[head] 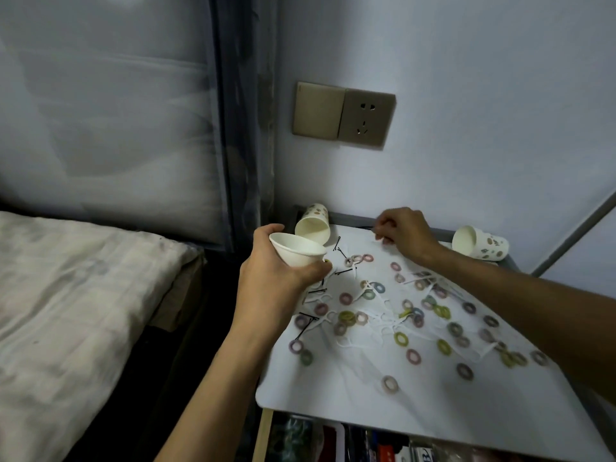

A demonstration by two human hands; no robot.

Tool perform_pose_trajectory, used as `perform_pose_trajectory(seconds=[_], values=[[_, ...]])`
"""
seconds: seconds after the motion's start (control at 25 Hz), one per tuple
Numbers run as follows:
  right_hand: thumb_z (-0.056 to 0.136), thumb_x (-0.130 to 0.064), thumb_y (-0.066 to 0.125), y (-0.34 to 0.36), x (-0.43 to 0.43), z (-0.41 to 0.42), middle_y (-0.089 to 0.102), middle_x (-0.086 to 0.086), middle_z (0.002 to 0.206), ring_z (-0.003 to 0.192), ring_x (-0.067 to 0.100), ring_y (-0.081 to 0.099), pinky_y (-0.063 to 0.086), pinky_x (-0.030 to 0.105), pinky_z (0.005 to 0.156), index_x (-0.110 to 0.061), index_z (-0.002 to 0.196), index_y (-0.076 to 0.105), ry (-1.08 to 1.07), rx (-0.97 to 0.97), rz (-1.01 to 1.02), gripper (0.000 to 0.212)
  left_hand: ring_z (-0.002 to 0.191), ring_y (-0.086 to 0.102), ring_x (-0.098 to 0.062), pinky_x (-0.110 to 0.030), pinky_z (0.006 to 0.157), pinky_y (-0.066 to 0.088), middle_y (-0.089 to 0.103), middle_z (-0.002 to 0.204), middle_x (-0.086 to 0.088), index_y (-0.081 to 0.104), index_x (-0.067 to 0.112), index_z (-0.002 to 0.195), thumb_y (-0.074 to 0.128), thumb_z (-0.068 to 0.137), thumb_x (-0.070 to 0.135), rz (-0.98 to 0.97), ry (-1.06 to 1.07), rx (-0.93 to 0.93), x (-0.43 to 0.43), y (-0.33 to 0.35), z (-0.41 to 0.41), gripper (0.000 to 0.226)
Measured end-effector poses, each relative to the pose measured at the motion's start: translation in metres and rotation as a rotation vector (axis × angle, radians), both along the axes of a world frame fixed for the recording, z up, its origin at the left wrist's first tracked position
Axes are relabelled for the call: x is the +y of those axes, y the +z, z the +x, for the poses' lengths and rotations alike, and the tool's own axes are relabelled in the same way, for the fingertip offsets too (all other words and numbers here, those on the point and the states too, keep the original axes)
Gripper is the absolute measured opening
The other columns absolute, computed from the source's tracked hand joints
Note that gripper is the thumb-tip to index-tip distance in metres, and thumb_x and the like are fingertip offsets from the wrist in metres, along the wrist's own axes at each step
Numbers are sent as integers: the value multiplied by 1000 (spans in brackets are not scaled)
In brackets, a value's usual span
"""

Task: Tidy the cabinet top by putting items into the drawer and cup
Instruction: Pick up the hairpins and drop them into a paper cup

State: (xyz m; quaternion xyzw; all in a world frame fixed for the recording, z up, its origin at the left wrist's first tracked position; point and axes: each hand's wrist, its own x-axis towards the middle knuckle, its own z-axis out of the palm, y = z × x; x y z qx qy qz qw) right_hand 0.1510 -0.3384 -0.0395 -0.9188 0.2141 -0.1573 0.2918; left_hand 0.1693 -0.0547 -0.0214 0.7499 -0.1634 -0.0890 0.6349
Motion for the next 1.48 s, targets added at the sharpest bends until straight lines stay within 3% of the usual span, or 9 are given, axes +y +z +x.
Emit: perform_pose_trajectory(seconds=[0.16,0.32,0.4,0.52,0.64,0.76,1.0,1.2,1.48], values=[[83,-12,74,86,71,-10,74,-1,75,61,2,63,50,17,61,-14,90,78,446,30,-62,8,86,56,2,-4,57,43,61,107,9,43,27,134,89,62,24,69,-47,-39,-1,3,-6,86],[80,-15,77,110,126,-9,76,-5,86,78,3,69,54,19,75,-16,94,79,719,196,-128,14,83,58,4,-2,56,42,61,99,15,44,26,134,90,61,21,84,-75,-51,-1,7,-9,86],[82,-17,76,107,118,3,74,-6,81,73,2,67,51,18,69,-15,90,78,673,125,-30,9,85,59,3,-2,57,42,63,102,13,45,25,133,91,59,21,71,-65,-50,2,7,-9,87],[84,-16,75,79,72,26,67,-10,67,57,-5,56,41,15,61,-16,83,76,385,70,-32,1,88,58,0,-4,64,44,62,104,11,46,24,133,92,57,23,51,-20,-58,9,7,-4,88],[83,-12,75,25,30,42,72,-1,86,75,2,61,41,16,70,-15,94,76,185,265,-152,12,92,59,-3,-14,73,47,60,100,15,46,24,132,93,56,27,40,7,-67,14,7,3,90],[80,-5,73,-17,20,56,72,2,95,87,11,62,42,17,78,-17,98,77,90,244,-178,22,94,58,-5,-13,73,45,61,102,13,46,24,132,93,55,28,36,22,-72,15,5,7,91],[77,-6,78,-40,17,68,71,0,79,65,0,56,37,10,58,-14,80,75,141,226,-163,9,91,57,1,-6,67,45,62,106,11,46,26,132,93,57,30,37,27,-77,16,1,13,89],[80,-12,76,-45,13,64,67,-4,72,73,14,64,52,31,69,-23,68,67,123,281,-209,19,87,54,9,1,63,40,60,102,14,45,26,133,92,58,28,23,16,-55,14,2,10,89],[89,-11,65,-29,19,51,67,3,84,79,18,61,50,32,74,-15,86,70,5,148,-194,6,83,52,12,-1,64,43,54,91,21,45,26,133,92,58,29,22,32,-64,14,6,8,88]])
